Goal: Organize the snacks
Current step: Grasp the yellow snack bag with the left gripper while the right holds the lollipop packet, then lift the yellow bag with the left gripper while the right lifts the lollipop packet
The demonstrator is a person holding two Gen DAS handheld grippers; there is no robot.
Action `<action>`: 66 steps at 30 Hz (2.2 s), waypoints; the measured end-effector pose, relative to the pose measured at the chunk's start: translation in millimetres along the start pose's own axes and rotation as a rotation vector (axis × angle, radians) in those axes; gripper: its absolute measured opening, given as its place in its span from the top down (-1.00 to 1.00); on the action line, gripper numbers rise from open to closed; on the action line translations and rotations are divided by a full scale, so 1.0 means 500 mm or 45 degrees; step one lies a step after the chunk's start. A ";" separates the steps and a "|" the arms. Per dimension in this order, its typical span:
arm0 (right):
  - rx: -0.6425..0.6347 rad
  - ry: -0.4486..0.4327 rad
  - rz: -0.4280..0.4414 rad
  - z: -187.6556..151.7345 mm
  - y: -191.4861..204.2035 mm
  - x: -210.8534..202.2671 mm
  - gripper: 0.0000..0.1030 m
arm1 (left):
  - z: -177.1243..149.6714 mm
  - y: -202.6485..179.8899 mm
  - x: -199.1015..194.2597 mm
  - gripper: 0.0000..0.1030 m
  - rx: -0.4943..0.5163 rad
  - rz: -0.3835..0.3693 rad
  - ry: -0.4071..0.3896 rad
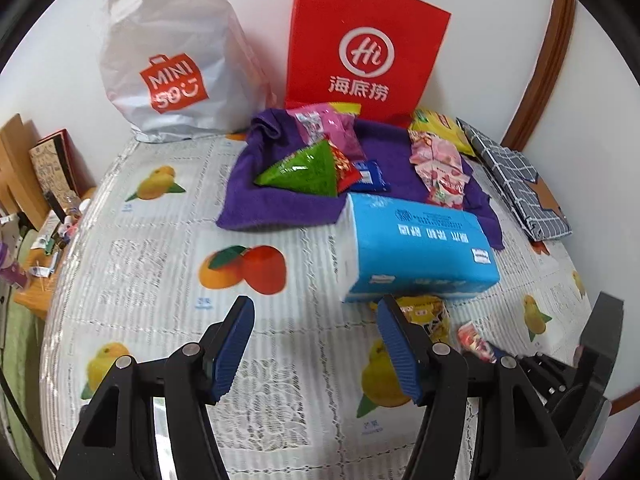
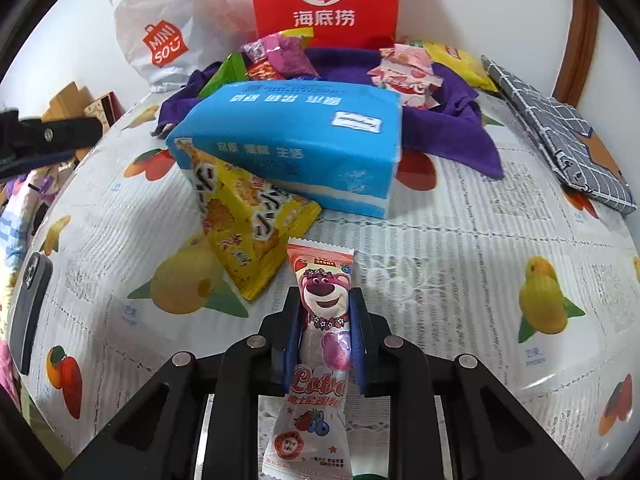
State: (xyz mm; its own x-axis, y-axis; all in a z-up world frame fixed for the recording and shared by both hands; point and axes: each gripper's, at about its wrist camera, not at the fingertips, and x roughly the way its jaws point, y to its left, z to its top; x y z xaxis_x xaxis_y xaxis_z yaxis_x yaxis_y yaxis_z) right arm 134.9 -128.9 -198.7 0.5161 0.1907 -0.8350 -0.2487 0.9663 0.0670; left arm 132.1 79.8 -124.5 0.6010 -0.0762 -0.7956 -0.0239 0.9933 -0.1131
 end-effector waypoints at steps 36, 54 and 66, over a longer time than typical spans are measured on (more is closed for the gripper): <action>0.156 -0.100 -0.119 -0.031 -0.177 -0.012 0.55 | -0.032 -0.189 0.174 -0.33 0.193 -0.045 0.198; 0.125 -0.103 -0.128 0.019 -0.162 0.003 0.55 | -0.056 -0.051 0.087 -0.25 0.132 0.022 0.116; 0.105 -0.114 -0.148 0.026 -0.153 0.035 0.52 | -0.092 0.005 0.107 -0.23 0.052 0.010 0.024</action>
State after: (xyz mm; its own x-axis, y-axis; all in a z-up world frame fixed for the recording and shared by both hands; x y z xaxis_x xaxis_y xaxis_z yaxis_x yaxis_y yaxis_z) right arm 173.5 -197.2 -211.5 0.6095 0.0882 -0.7879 -0.1168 0.9929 0.0208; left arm 127.5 74.5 -194.7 0.5860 -0.0694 -0.8073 0.0044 0.9966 -0.0824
